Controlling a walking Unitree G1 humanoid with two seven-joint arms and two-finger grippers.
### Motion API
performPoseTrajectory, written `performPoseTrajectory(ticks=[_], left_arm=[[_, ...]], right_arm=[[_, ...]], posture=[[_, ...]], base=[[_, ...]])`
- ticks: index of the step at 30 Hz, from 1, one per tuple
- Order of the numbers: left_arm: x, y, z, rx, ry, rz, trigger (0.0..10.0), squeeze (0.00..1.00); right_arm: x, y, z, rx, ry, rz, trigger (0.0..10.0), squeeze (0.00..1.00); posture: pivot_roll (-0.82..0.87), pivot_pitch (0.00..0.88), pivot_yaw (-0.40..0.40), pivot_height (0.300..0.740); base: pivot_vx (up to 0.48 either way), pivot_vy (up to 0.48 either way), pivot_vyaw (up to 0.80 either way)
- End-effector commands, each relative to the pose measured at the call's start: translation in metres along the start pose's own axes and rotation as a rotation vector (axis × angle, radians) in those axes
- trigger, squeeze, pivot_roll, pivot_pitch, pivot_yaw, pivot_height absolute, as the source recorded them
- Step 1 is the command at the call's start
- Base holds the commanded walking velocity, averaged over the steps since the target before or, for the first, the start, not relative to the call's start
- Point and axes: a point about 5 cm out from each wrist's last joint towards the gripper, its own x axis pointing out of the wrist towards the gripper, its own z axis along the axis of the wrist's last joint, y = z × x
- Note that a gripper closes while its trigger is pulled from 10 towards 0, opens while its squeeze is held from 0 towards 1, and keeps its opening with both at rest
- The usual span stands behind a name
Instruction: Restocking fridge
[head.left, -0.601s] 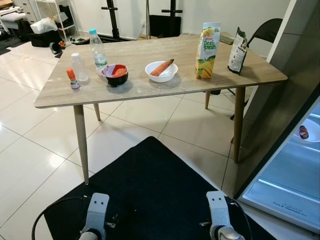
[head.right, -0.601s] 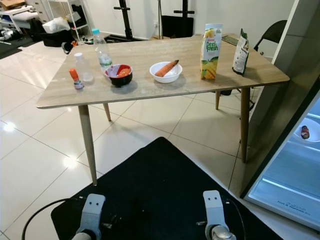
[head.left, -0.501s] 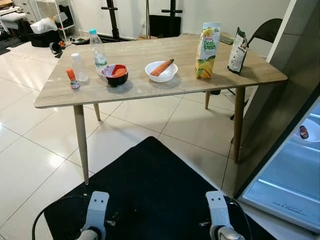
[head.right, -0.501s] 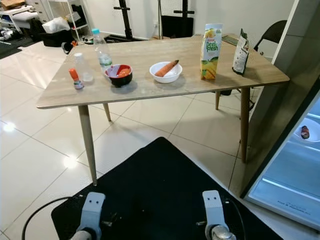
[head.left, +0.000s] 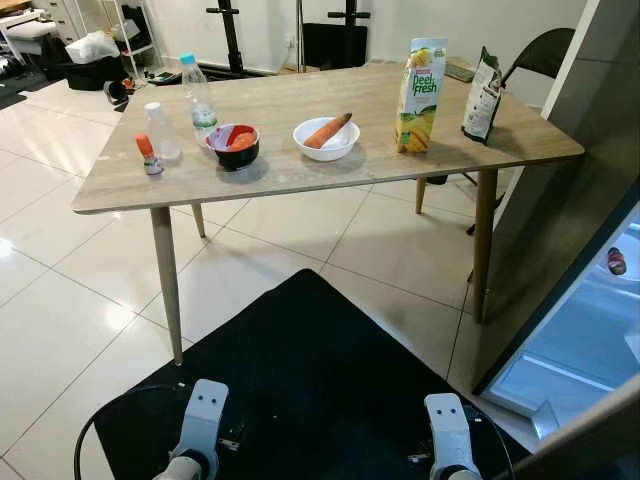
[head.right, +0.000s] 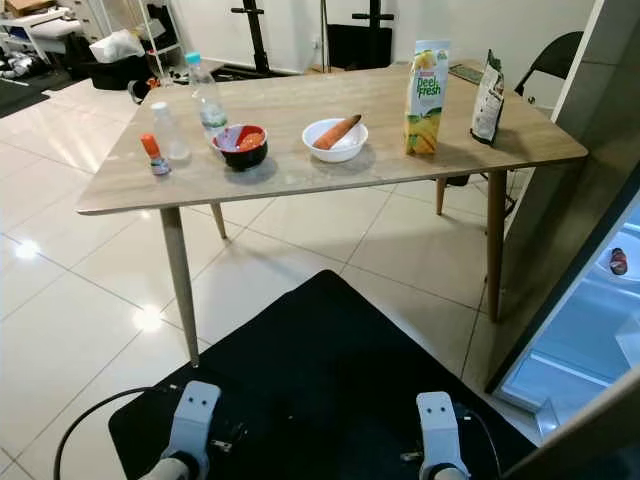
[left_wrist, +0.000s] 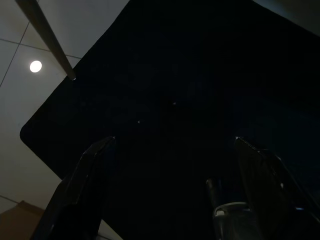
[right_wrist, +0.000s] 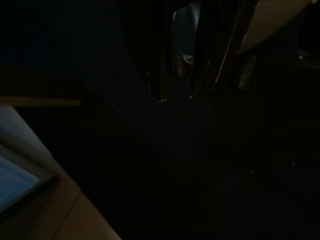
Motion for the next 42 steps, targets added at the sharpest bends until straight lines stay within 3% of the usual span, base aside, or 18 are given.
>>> performPoseTrajectory(ticks=[1,4,10,14,21,26,42], left_arm=[[-0.003,0.001,-0.005,-0.018,0.009,0.013,10.0,0.0],[-0.003,0.0,-0.005,0.013,0.01,-0.012,10.0,0.0],[-0.006,0.005,-0.008,-0.023,0.005,0.029,10.0,0.0],[-0.006,0.002,-0.009,-0.014,0.012,-0.001,10.0,0.0],[-0.006,-0.002,-0.011,-0.03,0.009,0.003,10.0,0.0],[-0.006,-0.007,-0.011,-0.029,0.005,-0.009,10.0,0.0],[-0.01,-0.003,-0.015,-0.028,0.005,0.003,10.0,0.0]], right_arm=[[-0.004,0.002,-0.011,-0.006,0.023,0.012,10.0,0.0],[-0.005,0.002,-0.013,0.016,0.016,-0.001,10.0,0.0],[-0.005,0.008,-0.015,0.016,0.037,0.014,10.0,0.0],[-0.002,0.002,-0.005,0.054,0.001,0.007,10.0,0.0],[-0.004,-0.004,-0.007,-0.023,-0.003,0.007,10.0,0.0],[-0.005,-0.011,-0.008,-0.013,-0.013,-0.017,10.0,0.0],[-0.007,0.0,-0.014,-0.056,-0.001,0.006,10.0,0.0]], posture=[[-0.17,0.124,0.051,0.714],[-0.16,0.121,0.042,0.714],[-0.17,0.13,0.068,0.714],[-0.18,0.137,0.064,0.714],[-0.19,0.133,0.051,0.714],[-0.2,0.142,0.054,0.714],[-0.19,0.139,0.057,0.714]], base=[[0.0,0.0,0.0],[0.0,0.0,0.0],[0.0,0.0,0.0],[0.0,0.0,0.0],[0.0,0.0,0.0],[0.0,0.0,0.0],[0.0,0.0,0.0]])
